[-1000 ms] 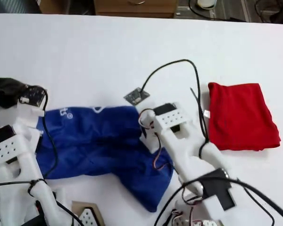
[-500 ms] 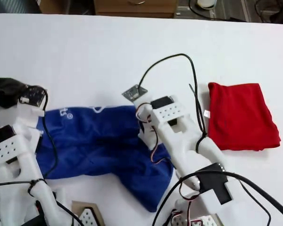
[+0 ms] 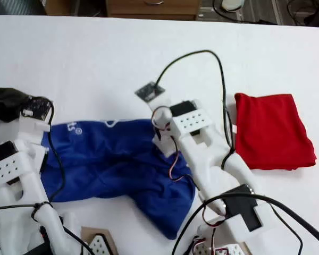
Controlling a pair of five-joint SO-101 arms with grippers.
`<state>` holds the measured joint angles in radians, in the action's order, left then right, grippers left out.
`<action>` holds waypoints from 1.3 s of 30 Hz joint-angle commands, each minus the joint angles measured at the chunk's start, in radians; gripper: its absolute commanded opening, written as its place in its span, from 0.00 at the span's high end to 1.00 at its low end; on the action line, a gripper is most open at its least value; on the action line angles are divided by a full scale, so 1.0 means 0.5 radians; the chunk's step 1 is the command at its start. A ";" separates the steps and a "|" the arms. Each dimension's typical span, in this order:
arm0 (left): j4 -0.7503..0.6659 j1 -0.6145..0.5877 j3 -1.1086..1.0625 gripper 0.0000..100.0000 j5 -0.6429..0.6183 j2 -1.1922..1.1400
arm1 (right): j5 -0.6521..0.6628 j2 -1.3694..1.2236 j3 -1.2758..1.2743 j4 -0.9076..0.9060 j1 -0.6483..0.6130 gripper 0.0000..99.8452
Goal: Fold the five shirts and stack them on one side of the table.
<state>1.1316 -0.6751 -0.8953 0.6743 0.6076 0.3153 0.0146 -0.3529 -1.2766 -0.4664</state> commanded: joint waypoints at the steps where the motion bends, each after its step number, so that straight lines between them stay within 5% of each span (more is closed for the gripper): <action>1: -0.009 -0.018 0.008 0.97 -0.006 0.006 | 0.095 0.278 0.190 -0.084 0.014 0.98; 16: 0.028 -0.021 0.063 0.97 -0.021 0.018 | 0.331 0.738 0.267 -0.029 0.109 0.98; 21: 0.295 0.061 0.367 0.97 -0.077 0.018 | 0.589 0.879 0.497 -0.026 0.173 0.98; 29: 0.829 0.451 1.048 0.97 -0.279 0.006 | 0.626 0.885 0.638 0.109 0.281 0.98; 39: 1.267 0.482 1.610 0.97 -0.282 0.006 | 0.736 0.895 0.862 0.152 0.281 0.98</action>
<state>1.7085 -0.4450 -0.1910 0.5378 0.6076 0.6759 0.4120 -0.0107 -1.2229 -0.3360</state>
